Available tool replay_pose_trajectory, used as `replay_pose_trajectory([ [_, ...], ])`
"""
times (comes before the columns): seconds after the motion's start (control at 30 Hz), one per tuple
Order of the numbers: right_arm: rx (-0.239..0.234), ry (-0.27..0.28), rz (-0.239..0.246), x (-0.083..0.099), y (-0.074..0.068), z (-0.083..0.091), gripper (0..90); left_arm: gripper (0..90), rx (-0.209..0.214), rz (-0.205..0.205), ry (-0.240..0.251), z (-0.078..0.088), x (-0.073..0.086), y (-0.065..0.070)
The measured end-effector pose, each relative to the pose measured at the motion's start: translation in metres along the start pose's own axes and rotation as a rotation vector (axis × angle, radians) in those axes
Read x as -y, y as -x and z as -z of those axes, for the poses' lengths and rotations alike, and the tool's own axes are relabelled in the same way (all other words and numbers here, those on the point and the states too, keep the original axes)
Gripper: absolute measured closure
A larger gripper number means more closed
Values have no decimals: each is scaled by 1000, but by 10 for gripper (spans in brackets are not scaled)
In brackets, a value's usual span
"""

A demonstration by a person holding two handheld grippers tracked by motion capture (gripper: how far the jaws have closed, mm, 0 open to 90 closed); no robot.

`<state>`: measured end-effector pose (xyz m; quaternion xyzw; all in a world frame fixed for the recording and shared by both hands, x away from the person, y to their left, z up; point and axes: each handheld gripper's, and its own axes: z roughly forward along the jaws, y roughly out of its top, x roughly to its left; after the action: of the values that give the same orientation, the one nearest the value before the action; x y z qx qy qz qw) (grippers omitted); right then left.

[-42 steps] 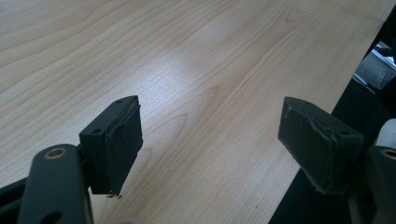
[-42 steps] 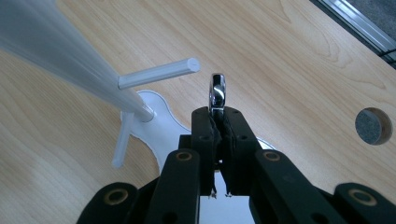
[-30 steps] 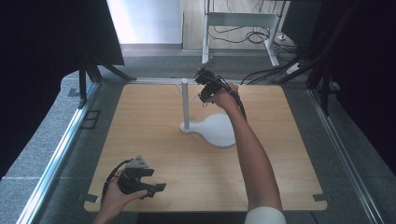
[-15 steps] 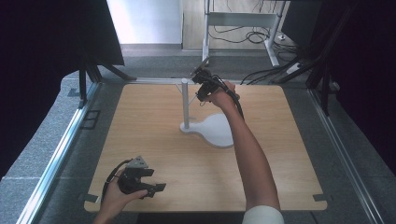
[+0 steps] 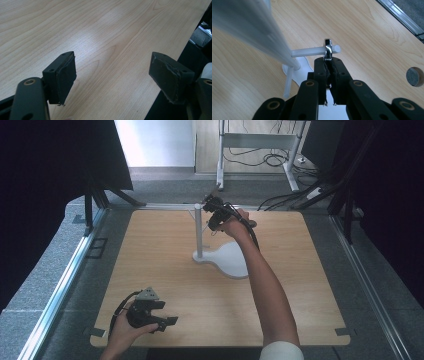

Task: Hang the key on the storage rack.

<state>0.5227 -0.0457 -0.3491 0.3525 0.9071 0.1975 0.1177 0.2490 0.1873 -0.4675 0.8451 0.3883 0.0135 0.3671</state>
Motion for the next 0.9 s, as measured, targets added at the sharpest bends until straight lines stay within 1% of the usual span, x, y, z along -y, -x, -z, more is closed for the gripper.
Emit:
replay_pose_trajectory([
  [0.07,-9,1,4,1,-2,0,809,223,0,0,0,0,0,0],
  [0.1,-22,0,7,3,-5,0,780,223,-1,-3,-1,-1,0,0],
  [0.13,-22,0,7,3,-5,0,780,223,0,-5,-3,-1,0,0],
  [0.2,-27,6,17,5,-7,1,738,223,0,-5,-6,-2,0,0],
  [0.27,-21,16,18,7,-10,4,687,223,1,-3,-10,-3,0,1],
  [0.3,-26,28,15,10,-11,7,648,222,0,-4,-11,-4,0,1],
  [0.33,-26,28,15,10,-11,7,648,223,0,-4,-11,-4,0,1],
  [0.37,-18,37,9,14,-12,9,608,223,-2,-8,-13,-4,-1,2],
  [0.4,-18,37,9,14,-12,9,608,223,-2,-10,-15,-4,-1,2],
  [0.43,-9,47,3,18,-12,12,571,222,-3,-10,-13,-5,-1,3],
  [0.47,-9,47,3,18,-12,12,571,223,-3,-10,-13,-5,-1,3],
  [0.5,-6,64,-6,24,-12,14,549,223,-6,-10,-15,-5,-1,3],
  [0.53,-6,64,-6,24,-12,14,549,223,-6,-10,-16,-5,-1,3],
  [0.6,-13,81,-13,31,-13,17,537,223,-6,-8,-17,-6,-1,4],
  [0.63,-24,103,-17,42,-13,19,525,223,-7,-8,-17,-7,-1,4],
  [0.7,-27,107,-19,44,-13,19,523,222,-6,-12,-22,-7,-1,4],
  [0.8,-35,133,-29,65,-11,25,519,222,-12,-15,-27,-8,-1,4],
  [0.83,-31,143,-28,76,-12,28,519,222,-13,-14,-29,-9,-1,4],
  [0.87,-31,143,-28,76,-12,28,519,222,-14,-13,-29,-9,-1,3],
  [0.9,-33,146,-27,80,-12,29,518,222,-17,-10,-30,-9,-1,3],
])
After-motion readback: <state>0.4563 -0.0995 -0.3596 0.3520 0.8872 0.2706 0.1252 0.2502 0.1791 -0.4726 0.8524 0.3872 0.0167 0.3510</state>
